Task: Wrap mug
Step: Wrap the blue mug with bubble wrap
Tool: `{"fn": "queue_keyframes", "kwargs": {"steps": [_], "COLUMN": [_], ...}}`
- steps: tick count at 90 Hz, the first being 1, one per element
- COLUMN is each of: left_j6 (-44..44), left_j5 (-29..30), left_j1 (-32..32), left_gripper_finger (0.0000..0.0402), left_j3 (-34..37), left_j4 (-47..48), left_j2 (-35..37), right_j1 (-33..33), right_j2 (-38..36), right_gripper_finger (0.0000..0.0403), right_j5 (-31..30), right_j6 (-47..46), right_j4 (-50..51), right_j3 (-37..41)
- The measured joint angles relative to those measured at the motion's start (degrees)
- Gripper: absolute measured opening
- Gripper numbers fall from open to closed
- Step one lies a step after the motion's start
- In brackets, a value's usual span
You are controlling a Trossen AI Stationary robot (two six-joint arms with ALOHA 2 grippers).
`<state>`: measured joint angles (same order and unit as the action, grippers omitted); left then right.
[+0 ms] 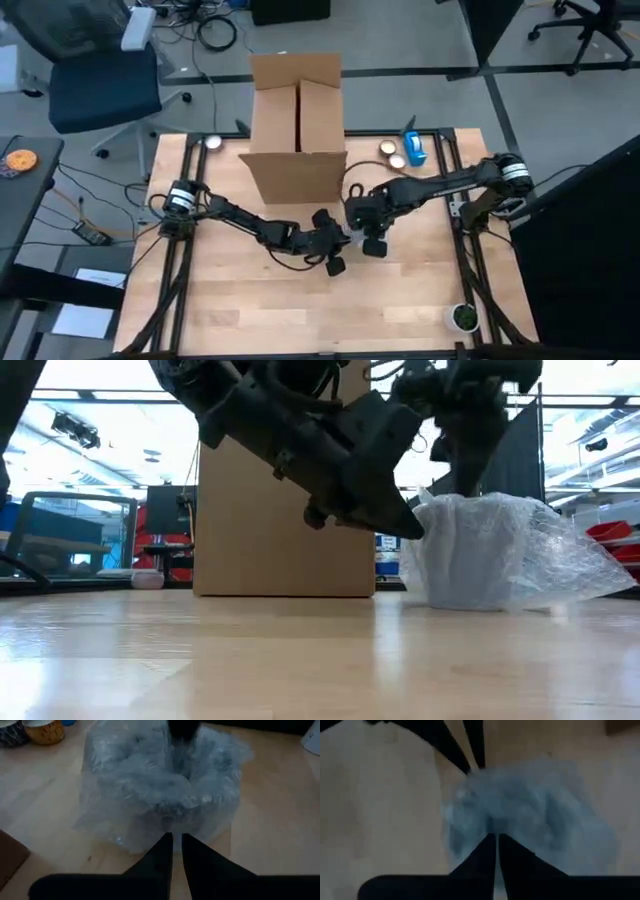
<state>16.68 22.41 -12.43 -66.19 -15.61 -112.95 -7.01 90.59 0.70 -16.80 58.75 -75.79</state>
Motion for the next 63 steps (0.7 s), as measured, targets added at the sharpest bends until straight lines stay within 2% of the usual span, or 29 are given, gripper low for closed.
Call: {"fn": "queue_keyframes", "kwargs": {"steps": [8,19,52,63], "left_j6": [0.0,0.0,0.5,0.5], "left_j5": [0.0,0.0,-0.1,-0.5], "left_j1": [0.0,0.0,-0.4,-0.6], "left_gripper_finger": [0.0025,0.0025,0.0025,0.0025], "left_j3": [0.1,0.1,0.1,0.1], "left_j4": [0.4,0.1,0.9,1.5], "left_j2": [0.0,0.0,0.0,0.0], "right_j1": [0.3,0.6,-0.9,-1.3], "right_j2": [-1.9,-0.7,12.7,14.9], "right_gripper_finger": [0.0,0.0,0.0,0.0], "right_j5": [-2.7,-7.7,-6.9,-5.9], "right_j6": [-1.0,-1.6,-1.5,-0.5], "right_j4": [1.2,0.9,-1.0,-0.7], "right_j3": [-0.3,-0.1,4.0,3.7]}}
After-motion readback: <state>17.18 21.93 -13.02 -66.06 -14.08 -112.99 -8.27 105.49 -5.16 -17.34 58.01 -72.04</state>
